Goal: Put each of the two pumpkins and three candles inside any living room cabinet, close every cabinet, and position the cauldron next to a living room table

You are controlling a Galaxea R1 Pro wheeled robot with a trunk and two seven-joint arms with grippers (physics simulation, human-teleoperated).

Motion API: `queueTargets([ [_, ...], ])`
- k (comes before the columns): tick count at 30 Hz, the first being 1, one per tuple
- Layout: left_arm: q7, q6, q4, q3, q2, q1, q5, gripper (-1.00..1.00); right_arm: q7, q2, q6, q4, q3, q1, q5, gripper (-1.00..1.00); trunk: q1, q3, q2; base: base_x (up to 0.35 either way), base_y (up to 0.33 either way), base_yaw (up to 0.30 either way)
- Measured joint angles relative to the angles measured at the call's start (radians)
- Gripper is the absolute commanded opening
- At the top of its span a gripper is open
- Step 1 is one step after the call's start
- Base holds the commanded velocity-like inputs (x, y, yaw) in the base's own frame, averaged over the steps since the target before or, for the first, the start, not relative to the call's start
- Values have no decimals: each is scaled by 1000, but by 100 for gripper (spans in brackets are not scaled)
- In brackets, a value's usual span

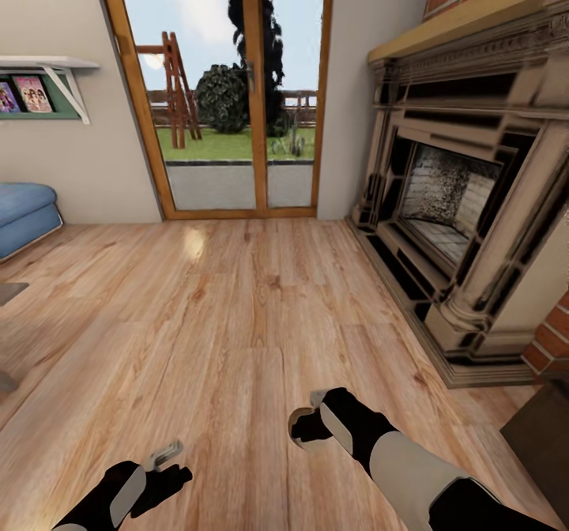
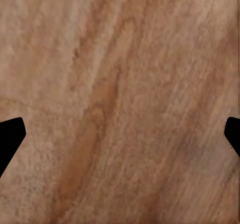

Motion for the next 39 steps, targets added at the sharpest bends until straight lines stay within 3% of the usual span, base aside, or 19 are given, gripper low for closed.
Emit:
queueTargets([
  [7,0,0,0,0,0,0,0,100,0,0,0,1,1,0,0,-100,-3,27,2,0,0,0],
  [14,0,-8,0,0,-1,5,0,100,0,-1,1,2,1,1,1,-100,-3,27,2,0,0,0],
  [18,1,-52,1,0,-2,6,1,100,0,-8,-2,8,3,3,6,-100,-3,27,2,-65,-2,76],
  [25,2,-74,66,1,-2,7,2,100,-2,-29,-74,10,6,6,5,-100,-3,27,2,-255,-103,261],
  [39,9,-75,88,1,-1,8,1,100,-1,-30,-81,10,7,7,4,-100,-3,27,2,-285,-129,289],
])
